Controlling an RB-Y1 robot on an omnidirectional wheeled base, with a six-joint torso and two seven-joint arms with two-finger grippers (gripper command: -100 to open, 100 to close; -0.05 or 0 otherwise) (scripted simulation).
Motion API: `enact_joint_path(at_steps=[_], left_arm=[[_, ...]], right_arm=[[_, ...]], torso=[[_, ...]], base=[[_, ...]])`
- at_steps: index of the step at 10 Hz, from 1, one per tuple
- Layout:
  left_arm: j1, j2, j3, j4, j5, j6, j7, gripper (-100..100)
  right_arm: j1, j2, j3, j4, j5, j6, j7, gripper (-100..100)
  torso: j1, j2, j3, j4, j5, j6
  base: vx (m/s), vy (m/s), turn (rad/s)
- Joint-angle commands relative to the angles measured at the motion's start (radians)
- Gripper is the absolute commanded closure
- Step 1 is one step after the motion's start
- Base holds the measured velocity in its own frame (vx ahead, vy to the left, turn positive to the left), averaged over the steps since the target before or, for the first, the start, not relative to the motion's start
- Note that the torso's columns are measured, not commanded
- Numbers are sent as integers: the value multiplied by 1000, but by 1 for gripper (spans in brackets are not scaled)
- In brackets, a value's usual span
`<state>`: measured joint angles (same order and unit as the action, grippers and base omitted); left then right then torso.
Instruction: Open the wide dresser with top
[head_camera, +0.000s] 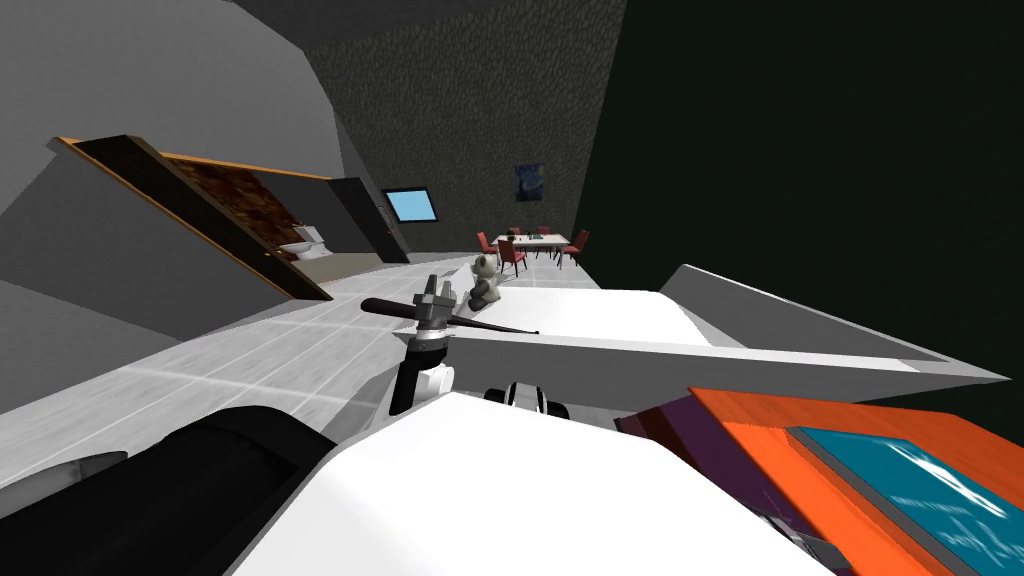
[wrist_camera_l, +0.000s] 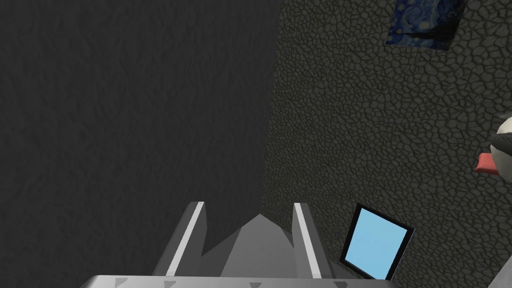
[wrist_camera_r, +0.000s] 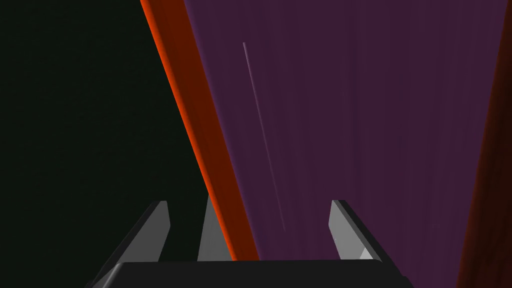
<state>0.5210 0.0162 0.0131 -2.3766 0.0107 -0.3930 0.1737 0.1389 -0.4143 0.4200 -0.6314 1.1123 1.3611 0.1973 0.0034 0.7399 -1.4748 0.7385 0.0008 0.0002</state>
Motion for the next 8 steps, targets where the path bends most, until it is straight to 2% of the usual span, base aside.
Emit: enact_joint_path(at_steps=[1,2,5,8], left_arm=[[0,0,0,0,0,0,0,0],[0,0,0,0,0,0,0,0],[0,0,0,0,0,0,0,0],[0,0,0,0,0,0,0,0]], right_arm=[[1,-1,0,-4,0,0,3,-100],[1,-1,0,-3,0,0,3,100],[-2,-9,-3,-16,-4,-4,18,100],[-3,-13,-5,-22,-6,-6,26,100]], torso=[[0,0,0,0,0,0],[-2,-1,-1,0,0,0],[3,-2,-1,0,1,0],[-2,-2,-1,-1,0,0]], base=[[0,0,0],[0,0,0],[-22,142,-9],[-13,180,-9]])
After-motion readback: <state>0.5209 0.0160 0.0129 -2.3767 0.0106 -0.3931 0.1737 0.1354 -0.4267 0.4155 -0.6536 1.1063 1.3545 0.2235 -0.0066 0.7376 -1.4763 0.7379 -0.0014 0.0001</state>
